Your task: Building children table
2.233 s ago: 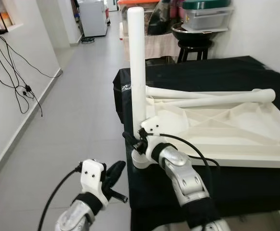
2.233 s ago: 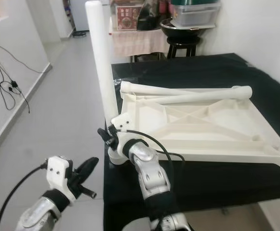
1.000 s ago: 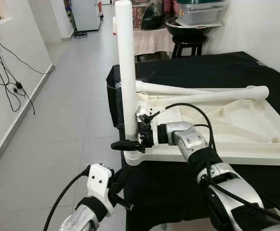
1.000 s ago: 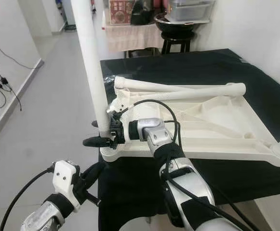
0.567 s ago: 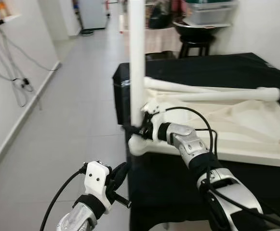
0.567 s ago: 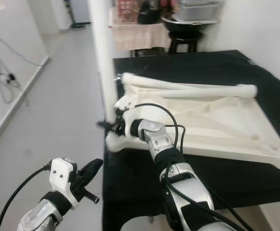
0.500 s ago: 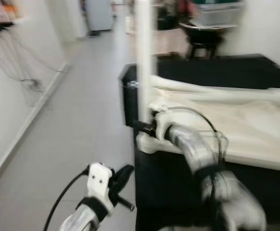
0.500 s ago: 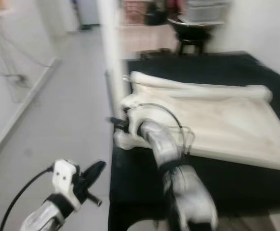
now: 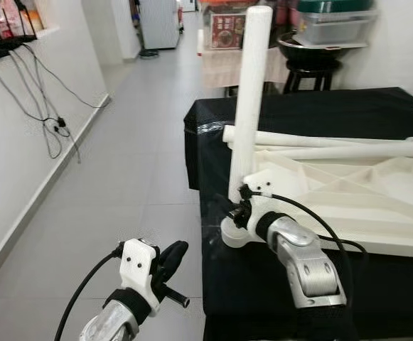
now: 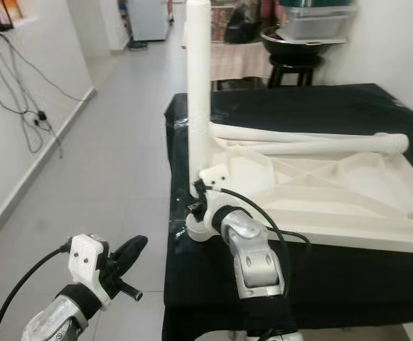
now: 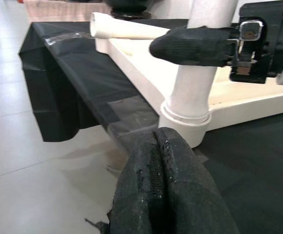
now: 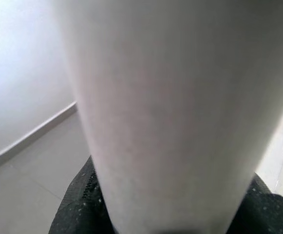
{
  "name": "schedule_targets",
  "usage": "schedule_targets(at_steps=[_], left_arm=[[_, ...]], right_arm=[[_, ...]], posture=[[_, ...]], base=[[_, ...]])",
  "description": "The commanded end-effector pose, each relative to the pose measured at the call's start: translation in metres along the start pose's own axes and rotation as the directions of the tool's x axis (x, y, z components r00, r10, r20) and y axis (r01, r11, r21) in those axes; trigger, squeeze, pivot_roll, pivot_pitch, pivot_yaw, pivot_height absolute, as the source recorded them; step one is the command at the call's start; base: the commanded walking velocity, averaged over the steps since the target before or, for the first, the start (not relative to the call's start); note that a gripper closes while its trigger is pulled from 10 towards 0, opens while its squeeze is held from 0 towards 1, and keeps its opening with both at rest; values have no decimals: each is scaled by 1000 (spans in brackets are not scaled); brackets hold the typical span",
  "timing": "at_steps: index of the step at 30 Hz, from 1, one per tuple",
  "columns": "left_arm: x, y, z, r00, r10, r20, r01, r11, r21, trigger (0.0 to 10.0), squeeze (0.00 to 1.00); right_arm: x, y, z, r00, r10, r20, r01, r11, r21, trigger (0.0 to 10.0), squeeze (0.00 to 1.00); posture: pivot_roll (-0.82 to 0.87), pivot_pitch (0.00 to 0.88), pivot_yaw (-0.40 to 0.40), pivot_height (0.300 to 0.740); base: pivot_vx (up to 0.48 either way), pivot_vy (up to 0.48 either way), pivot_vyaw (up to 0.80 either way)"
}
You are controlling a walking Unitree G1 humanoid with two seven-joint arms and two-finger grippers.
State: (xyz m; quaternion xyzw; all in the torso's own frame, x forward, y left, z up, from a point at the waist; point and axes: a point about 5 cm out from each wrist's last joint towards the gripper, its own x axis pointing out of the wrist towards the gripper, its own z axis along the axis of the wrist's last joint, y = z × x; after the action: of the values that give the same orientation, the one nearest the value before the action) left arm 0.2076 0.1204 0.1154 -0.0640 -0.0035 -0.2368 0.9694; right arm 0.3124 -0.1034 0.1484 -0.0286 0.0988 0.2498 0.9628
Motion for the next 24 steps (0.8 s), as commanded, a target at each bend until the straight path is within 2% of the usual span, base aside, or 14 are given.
schedule_targets(at_steps=[1, 2, 4, 5, 6, 8, 9, 11, 16, 20, 21, 22, 23, 24], left_arm=[[-2, 2, -4, 1000, 5, -22, -5, 1000, -10, 10000, 0], [-2, 2, -4, 1000, 3, -24, -3, 1000, -12, 10000, 0], [-1, 2, -4, 1000, -1, -25, 0, 1000, -17, 10000, 0], [-1, 2, -5, 1000, -3, -25, 2, 1000, -19, 10000, 0], [-1, 2, -5, 1000, -3, -25, 2, 1000, -19, 10000, 0], [0, 2, -5, 1000, -3, -24, 3, 1000, -19, 10000, 0], [1, 2, -4, 1000, -3, -23, 2, 1000, -20, 10000, 0], [1, 2, -4, 1000, -3, -22, 2, 1000, -20, 10000, 0], [3, 2, -5, 1000, -2, -22, 2, 1000, -18, 10000, 0], [4, 1, -5, 1000, -1, -21, 1, 1000, -18, 10000, 0], [4, 1, -5, 1000, -1, -20, 1, 1000, -19, 10000, 0], [4, 1, -5, 1000, -2, -20, 1, 1000, -21, 10000, 0], [4, 1, -5, 1000, -3, -19, 2, 1000, -22, 10000, 0], [4, 1, -5, 1000, -4, -19, 3, 1000, -24, 10000, 0]], right_arm=[[1, 3, -23, 993, 10, -119, -1, 997, 82, 10000, 0], [1, 12, -11, 994, 94, -62, -87, 991, 99, 10000, 1000], [2, 21, 10, 964, 263, 41, -266, 960, 84, 10000, 1000], [4, 27, 23, 893, 439, 94, -446, 893, 65, 10000, 1000], [4, 27, 23, 893, 439, 94, -446, 893, 65, 10000, 1000], [7, 27, 29, 811, 579, 87, -580, 815, -17, 10000, 1000], [12, 25, 27, 769, 636, 54, -633, 771, -70, 10000, 0], [15, 24, 26, 741, 671, 27, -666, 739, -102, 10000, 0], [25, 25, 19, 586, 808, -65, -809, 579, -98, 10000, 0], [35, 26, 20, 548, 833, -68, -836, 547, -35, 10000, 0], [37, 25, 19, 539, 839, -68, -842, 539, -18, 4706, 0], [39, 23, 17, 554, 829, -75, -832, 554, -21, 2196, 0], [40, 21, 15, 550, 832, -74, -834, 551, -12, 0, 0], [40, 19, 14, 555, 829, -69, -831, 556, -5, 0, 0]], posture=[[19, 49, 24, 740], [18, 46, 28, 740], [21, 41, 28, 740], [23, 39, 27, 740], [23, 39, 27, 740], [25, 34, 31, 740], [28, 32, 31, 740], [28, 32, 31, 740], [45, 25, 29, 740], [53, 22, 23, 740], [53, 22, 23, 740], [53, 22, 24, 740], [51, 24, 24, 740], [51, 24, 24, 740]], base=[[0, 0, 0], [0, 0, 0], [0, 0, 0], [0, 0, 0], [0, 0, 0], [0, 0, 0], [0, 0, 0], [0, 0, 0], [0, 0, 0], [0, 0, 0], [0, 0, 0], [0, 0, 0], [0, 0, 0], [0, 0, 0]])
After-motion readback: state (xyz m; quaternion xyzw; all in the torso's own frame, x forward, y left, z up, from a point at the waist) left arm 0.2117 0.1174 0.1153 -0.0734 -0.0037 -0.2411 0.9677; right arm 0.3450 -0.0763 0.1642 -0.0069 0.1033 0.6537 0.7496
